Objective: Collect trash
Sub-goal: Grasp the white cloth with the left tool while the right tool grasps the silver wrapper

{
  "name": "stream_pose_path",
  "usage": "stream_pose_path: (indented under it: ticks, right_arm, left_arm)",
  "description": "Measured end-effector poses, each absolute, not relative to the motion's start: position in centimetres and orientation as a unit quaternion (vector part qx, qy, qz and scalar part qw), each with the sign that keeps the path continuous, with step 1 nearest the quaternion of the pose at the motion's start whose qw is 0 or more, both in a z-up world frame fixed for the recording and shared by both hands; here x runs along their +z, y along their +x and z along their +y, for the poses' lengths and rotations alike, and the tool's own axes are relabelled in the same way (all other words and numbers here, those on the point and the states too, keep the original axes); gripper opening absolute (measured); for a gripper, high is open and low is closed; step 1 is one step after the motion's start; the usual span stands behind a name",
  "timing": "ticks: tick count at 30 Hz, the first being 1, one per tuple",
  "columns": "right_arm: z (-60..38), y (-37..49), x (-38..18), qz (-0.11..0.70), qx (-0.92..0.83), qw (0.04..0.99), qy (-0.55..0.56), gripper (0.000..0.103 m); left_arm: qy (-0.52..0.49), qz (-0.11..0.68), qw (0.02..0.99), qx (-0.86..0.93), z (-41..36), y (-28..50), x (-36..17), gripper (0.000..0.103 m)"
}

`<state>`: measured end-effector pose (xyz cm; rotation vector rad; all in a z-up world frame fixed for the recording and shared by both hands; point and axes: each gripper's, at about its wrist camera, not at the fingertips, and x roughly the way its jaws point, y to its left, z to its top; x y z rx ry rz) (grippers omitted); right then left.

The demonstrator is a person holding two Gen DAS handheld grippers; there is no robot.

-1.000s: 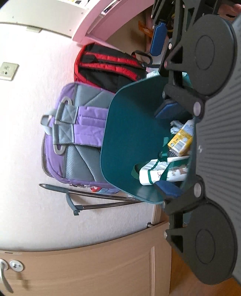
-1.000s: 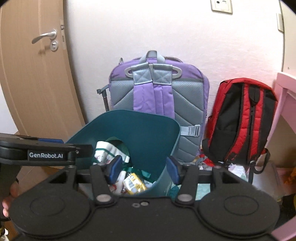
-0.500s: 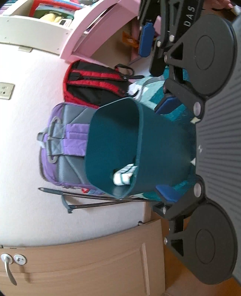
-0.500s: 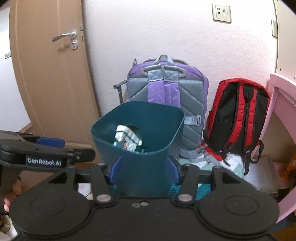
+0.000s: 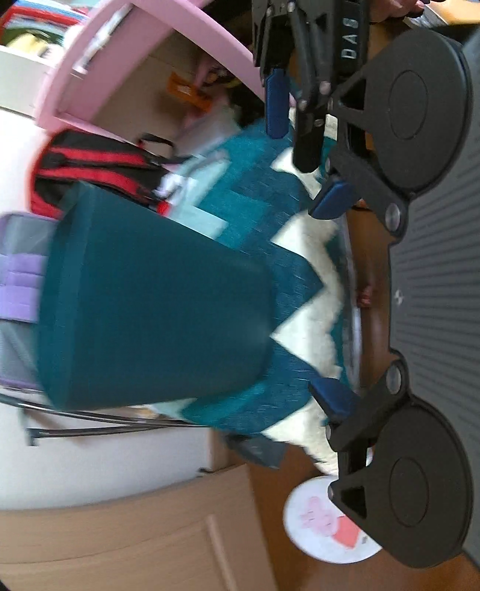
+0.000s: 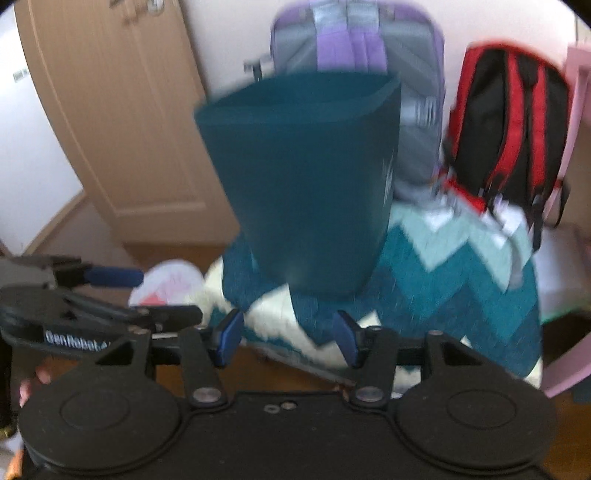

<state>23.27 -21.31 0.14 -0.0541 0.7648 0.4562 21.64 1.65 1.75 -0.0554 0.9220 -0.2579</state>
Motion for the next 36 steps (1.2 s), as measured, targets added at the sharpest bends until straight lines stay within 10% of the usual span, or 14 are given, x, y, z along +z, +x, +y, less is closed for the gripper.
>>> stream_pose_path:
  ticks: [30,36]
  right_arm:
    - [-19.1,32.1,-45.3,0.752,0.088,0.642,0.122,0.053]
    - [-14.6,30.5,-48.2,0.737,0.195,0.646,-0.047,0.053]
  left_arm:
    - [0.127,0.711,0.673,-0.159,3.2,29.1,-41.0,0.093]
    - [0.127,0.728,0.654,-0.159,3.1,28.5,-45.8,0.093]
